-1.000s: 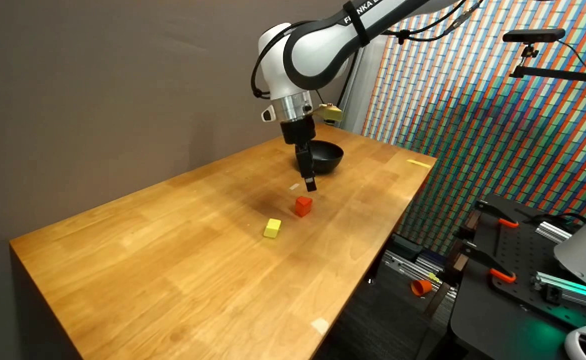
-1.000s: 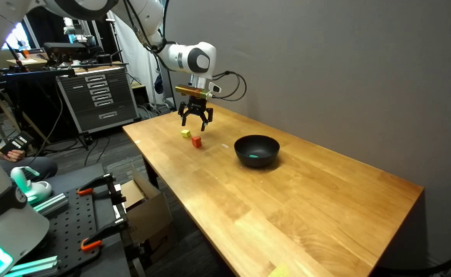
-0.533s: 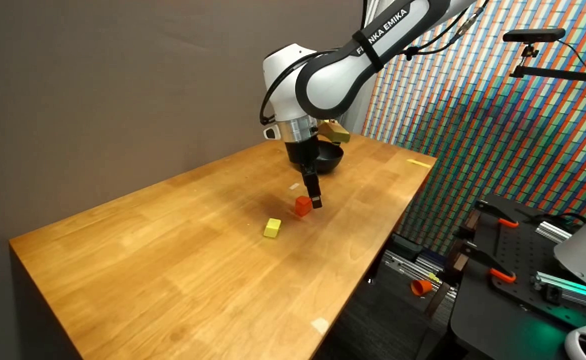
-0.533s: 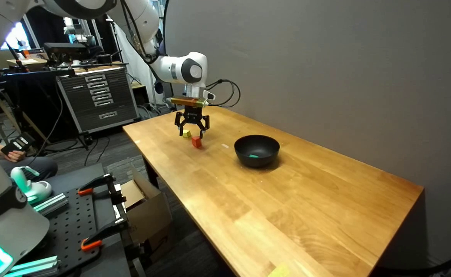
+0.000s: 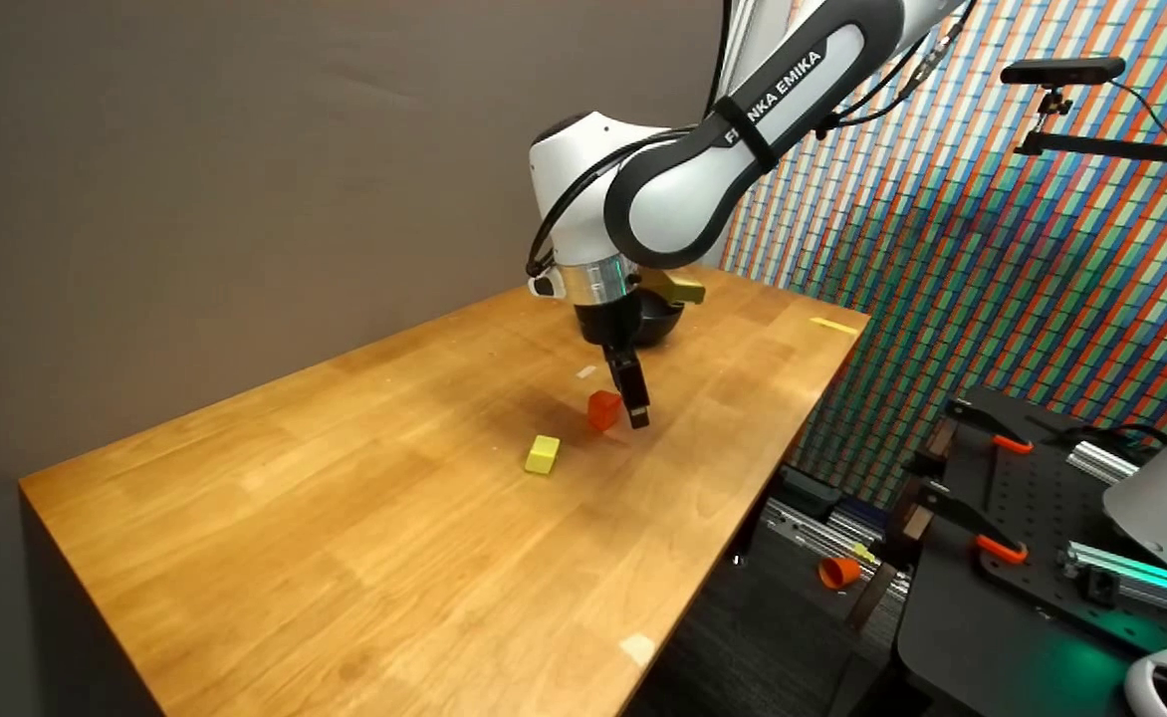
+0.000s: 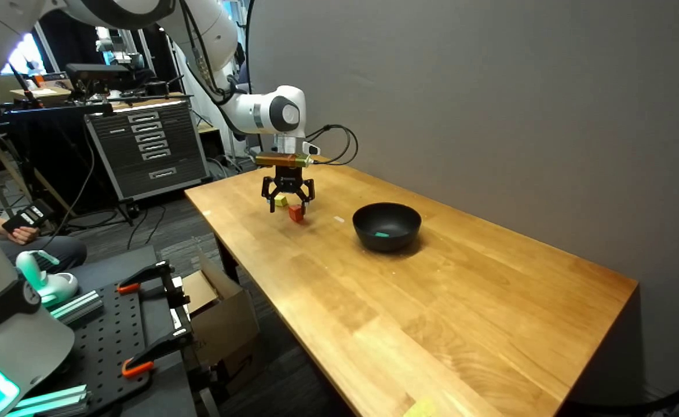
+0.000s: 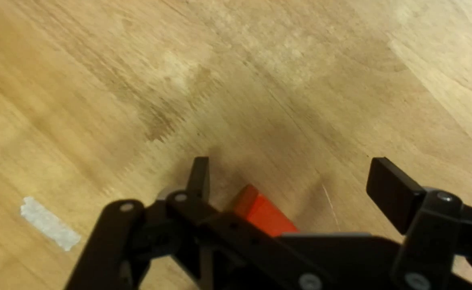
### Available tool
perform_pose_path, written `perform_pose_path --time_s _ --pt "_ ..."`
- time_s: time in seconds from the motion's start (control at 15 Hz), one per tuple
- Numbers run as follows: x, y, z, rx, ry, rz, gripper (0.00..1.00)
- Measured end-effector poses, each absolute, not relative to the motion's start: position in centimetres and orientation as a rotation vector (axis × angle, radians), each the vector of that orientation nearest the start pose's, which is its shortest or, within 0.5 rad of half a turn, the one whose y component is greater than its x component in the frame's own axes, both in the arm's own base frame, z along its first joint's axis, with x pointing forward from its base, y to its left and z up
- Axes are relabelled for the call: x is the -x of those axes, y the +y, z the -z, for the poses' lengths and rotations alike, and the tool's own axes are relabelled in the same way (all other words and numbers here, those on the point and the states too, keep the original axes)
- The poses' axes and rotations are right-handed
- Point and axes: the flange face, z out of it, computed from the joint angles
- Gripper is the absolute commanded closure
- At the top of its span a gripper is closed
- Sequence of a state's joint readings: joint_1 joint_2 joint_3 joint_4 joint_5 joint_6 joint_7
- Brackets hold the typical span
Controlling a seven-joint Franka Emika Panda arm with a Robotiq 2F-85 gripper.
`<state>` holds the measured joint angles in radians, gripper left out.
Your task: Put the green and orange blocks in the bowl
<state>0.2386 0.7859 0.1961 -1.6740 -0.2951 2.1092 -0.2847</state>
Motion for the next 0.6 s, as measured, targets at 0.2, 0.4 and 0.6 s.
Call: perform_pose_path --time_s 0.2,0.4,0.6 --pt "-59.18 25.02 -12.67 2.909 -1.424 -0.449 0.0" --pt "-59.6 25.44 -12.42 2.895 -1.45 -0.375 0.25" --pt "-59.76 25.69 -12.1 2.873 -1.482 -0.336 0.42"
